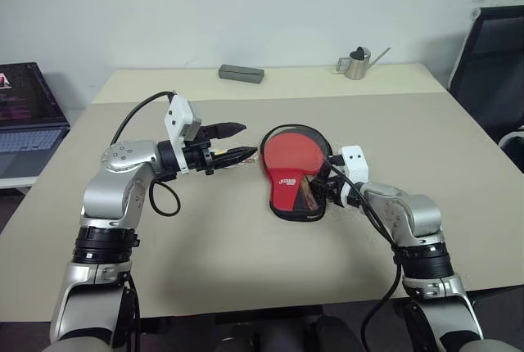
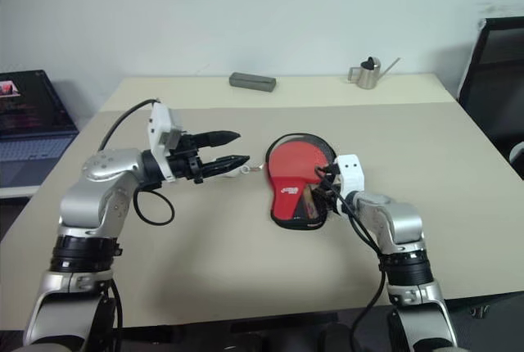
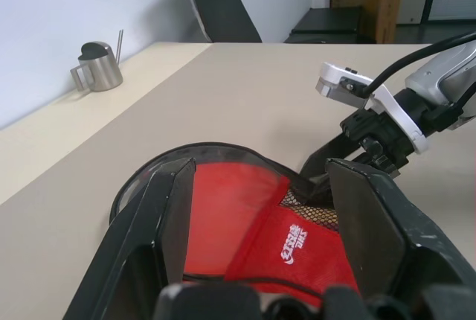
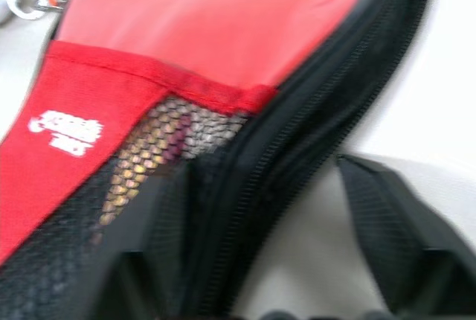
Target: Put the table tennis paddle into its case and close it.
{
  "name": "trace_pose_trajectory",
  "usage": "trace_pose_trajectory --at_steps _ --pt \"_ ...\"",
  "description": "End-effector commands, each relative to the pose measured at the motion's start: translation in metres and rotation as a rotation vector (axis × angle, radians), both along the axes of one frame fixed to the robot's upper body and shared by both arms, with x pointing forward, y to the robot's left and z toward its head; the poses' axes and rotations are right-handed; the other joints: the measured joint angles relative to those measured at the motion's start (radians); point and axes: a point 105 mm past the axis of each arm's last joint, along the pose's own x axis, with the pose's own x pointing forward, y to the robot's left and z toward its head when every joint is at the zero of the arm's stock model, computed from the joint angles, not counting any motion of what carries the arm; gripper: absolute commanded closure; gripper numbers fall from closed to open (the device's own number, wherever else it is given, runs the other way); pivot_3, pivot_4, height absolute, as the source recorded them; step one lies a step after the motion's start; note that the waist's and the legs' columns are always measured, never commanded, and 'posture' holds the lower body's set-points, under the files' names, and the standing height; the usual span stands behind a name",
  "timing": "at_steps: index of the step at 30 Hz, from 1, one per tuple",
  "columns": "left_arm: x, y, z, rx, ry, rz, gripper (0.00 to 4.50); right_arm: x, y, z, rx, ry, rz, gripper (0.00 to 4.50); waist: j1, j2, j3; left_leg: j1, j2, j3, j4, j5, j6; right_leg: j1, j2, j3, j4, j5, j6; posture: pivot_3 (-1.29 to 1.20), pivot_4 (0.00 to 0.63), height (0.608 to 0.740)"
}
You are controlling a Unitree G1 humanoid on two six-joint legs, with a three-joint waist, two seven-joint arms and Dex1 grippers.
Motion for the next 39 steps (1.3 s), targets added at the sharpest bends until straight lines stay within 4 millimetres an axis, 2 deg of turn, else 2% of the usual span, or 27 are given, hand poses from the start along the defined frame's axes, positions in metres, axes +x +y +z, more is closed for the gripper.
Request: trace_pose_trajectory --at_steps 1,6,15,21,26,39 --pt "-0.003 0.000 0.008 0.004 -0.050 0.001 1.45 0.002 0.005 0.002 0.006 0.005 0.007 3.00 0.000 0.000 0.000 0.000 0.000 0.000 0.000 0.000 0.000 0.000 0.000 0.000 0.000 0.000 -0.001 0.00 0.150 0.740" --pt "-0.003 -0.001 0.007 0.003 -0.047 -0.001 1.45 0.002 0.006 0.004 0.004 -0.006 0.002 4.47 0.000 0.000 0.000 0.000 0.000 0.000 0.000 0.001 -0.001 0.000 0.002 0.000 0.000 0.001 -0.001 0.00 0.150 0.740" --pt "-0.009 0.017 -0.006 0.028 -0.004 0.041 1.45 0.004 -0.018 0.016 0.006 0.001 -0.105 4.47 0.006 0.001 0.001 0.000 0.000 0.000 0.000 0.001 -0.001 0.000 0.002 0.000 0.000 0.001 -0.001 0.00 0.150 0.740" --pt "-0.030 0.013 -0.022 0.068 0.076 -0.043 1.45 -0.007 -0.040 0.022 -0.005 0.039 -0.147 4.47 0.029 0.004 0.002 -0.002 0.000 -0.001 -0.001 0.001 -0.001 -0.001 0.001 -0.001 -0.002 0.001 -0.001 0.00 0.150 0.740" --pt "-0.054 0.003 -0.033 0.079 0.173 -0.157 1.45 -0.025 -0.055 0.021 -0.013 0.091 -0.160 4.47 0.030 0.005 0.003 -0.004 0.000 -0.002 -0.001 0.001 -0.001 -0.001 0.000 -0.001 -0.003 0.001 -0.001 0.00 0.150 0.740" --pt "-0.079 -0.024 -0.038 0.073 0.279 -0.356 1.45 -0.080 -0.076 0.004 -0.013 0.166 -0.145 4.47 0.028 0.006 0.004 -0.004 0.000 -0.001 -0.002 0.000 -0.001 -0.001 0.000 -0.003 -0.003 0.000 0.000 0.00 0.150 0.740"
